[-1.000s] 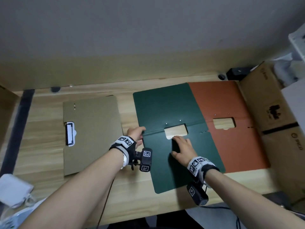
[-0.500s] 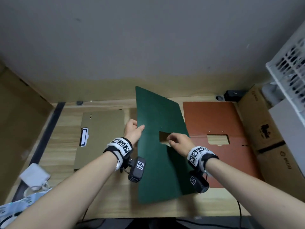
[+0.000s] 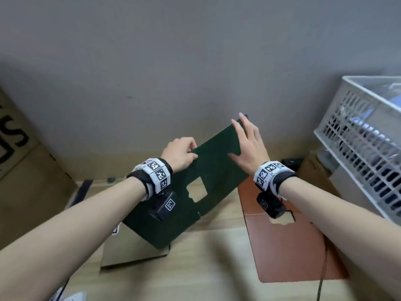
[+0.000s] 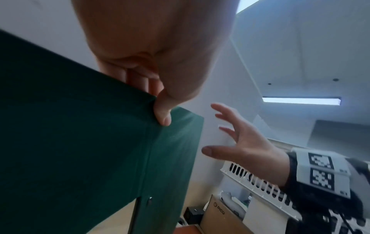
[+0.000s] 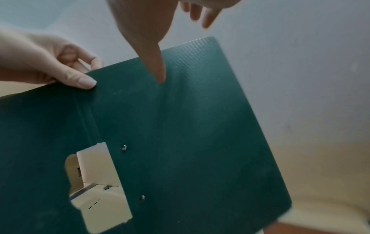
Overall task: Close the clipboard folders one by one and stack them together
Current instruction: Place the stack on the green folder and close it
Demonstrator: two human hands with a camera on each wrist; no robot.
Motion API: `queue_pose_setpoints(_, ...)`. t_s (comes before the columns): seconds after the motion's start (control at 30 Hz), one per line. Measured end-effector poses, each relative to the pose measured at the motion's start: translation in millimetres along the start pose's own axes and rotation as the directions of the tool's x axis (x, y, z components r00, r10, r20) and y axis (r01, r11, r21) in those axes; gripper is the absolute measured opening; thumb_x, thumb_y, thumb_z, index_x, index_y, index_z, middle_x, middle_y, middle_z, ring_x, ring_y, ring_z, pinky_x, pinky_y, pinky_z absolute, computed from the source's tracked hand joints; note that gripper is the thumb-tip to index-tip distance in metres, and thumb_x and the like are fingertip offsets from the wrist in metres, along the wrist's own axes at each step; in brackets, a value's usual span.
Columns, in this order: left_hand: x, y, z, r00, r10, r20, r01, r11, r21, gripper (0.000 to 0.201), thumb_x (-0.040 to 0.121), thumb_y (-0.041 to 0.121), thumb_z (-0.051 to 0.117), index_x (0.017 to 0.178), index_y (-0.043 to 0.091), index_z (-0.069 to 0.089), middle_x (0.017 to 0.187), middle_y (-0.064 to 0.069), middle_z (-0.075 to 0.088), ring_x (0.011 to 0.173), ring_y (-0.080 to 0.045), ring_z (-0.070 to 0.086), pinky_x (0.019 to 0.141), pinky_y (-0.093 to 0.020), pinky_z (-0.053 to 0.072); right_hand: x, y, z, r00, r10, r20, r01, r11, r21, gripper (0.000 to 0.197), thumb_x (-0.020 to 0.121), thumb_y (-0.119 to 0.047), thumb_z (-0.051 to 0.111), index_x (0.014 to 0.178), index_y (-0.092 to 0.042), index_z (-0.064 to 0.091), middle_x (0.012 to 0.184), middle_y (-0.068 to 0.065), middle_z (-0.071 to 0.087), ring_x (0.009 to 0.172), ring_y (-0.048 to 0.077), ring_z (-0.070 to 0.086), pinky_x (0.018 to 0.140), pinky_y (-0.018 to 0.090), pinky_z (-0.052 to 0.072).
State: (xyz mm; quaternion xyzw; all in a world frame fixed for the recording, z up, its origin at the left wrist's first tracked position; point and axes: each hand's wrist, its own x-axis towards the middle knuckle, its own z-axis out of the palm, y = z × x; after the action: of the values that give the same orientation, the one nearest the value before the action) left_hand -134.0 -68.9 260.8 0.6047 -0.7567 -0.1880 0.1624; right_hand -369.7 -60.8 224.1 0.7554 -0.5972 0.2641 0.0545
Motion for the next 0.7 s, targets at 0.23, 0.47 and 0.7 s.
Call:
queue_pose_setpoints(0.23,2,0,-16,0.968,0.241,-0.063,-0.221,0.947,0.233,0.005,0.091,0.023,0.06,0.095,0.022,0.057,0.094,-0.007,0.069,0.09,-0.033,0.061,0.076,-0.037,0.048,17,-22,-9,0.988,-0.147,0.042,0.152,0.971,-0.182,0.026,0.085,-0.031,0.068,0.108,-0.022,0.064,0.114,0.0,0.068,0.115,0.025,0.055,0.11,0.038,0.031)
queue_pose_setpoints(0.47,-32,-54,59,0.974,0.203,0.096,-0.222,0.938,0.266,0.01,0.089,0.017,0.057,0.097,0.024,0.058,0.093,-0.005,0.072,0.088,-0.033,0.065,0.074,-0.037,0.05,-43,-30,50,0.937,0.012,0.35,-0.002,1.0,-0.029,0.015,0.092,-0.029,0.058,0.101,-0.029,0.07,0.104,-0.006,0.071,0.1,0.021,0.064,0.077,0.034,0.051)
queue_pose_setpoints(0.7,-76,-96,138,0.932,0.089,0.35,-0.185,0.95,0.253,0.035,0.082,0.01,0.057,0.111,0.028,0.066,0.111,-0.005,0.071,0.104,-0.032,0.064,0.087,-0.039,0.052,-120,-23,112,0.725,0.037,0.687,-0.111,0.992,0.064,0.021,0.08,-0.033,0.065,0.1,-0.028,0.061,0.105,-0.002,0.07,0.099,0.024,0.065,0.079,0.036,0.053)
